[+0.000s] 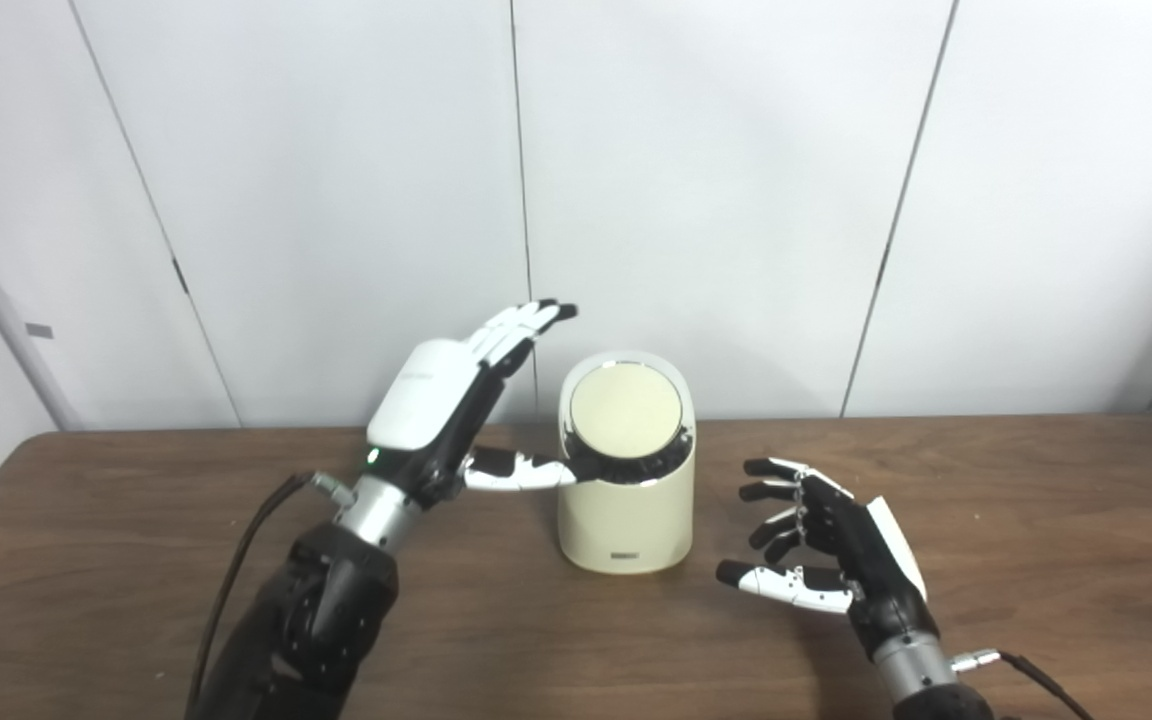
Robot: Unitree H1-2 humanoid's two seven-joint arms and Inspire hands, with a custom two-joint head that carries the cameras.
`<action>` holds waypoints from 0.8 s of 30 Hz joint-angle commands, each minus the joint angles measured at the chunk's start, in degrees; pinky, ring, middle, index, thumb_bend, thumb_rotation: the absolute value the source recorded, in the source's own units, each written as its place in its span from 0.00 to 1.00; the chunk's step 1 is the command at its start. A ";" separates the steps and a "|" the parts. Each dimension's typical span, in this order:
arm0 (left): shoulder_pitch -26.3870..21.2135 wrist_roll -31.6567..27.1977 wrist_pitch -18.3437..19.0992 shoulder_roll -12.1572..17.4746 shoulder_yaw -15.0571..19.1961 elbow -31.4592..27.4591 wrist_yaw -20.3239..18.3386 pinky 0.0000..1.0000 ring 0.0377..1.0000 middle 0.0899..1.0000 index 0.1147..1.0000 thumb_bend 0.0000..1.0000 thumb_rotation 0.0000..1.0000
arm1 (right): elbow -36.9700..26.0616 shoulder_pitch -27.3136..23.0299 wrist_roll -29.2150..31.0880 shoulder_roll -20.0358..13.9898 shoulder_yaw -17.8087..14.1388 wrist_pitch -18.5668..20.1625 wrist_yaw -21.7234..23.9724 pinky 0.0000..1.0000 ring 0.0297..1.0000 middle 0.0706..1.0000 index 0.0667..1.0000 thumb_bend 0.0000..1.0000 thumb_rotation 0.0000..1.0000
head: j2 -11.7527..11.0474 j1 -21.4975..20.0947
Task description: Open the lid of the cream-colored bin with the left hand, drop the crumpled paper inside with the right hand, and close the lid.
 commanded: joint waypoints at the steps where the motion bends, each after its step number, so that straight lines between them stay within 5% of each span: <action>1: -0.77 -3.46 0.04 -0.36 1.39 -2.06 0.97 0.80 0.94 0.94 0.95 0.83 0.39 | -1.64 -1.42 0.25 -0.34 -0.14 -0.75 -0.13 0.40 0.48 0.66 0.71 0.71 0.19 | 0.00 0.05; 7: 3.42 -13.41 3.46 -3.26 4.56 -3.42 -0.58 0.89 0.94 0.94 0.95 0.86 0.40 | -1.44 -1.36 0.20 -0.54 -0.07 -1.52 -0.14 0.41 0.48 0.67 0.72 0.71 0.19 | -0.14 0.11; 14: 9.14 -24.46 6.75 -5.36 6.57 -4.64 -2.82 0.83 0.89 0.91 0.95 0.88 0.44 | -1.39 -1.43 0.95 -0.78 -0.41 -1.91 0.22 0.45 0.50 0.67 0.72 0.74 0.20 | -0.24 0.41; 24: 14.53 -26.57 8.69 -5.49 6.26 -4.44 -3.70 0.79 0.84 0.86 0.94 0.91 0.49 | -2.17 -1.06 0.23 -0.47 -0.96 -0.76 -0.63 0.46 0.53 0.68 0.71 0.76 0.20 | -0.06 0.31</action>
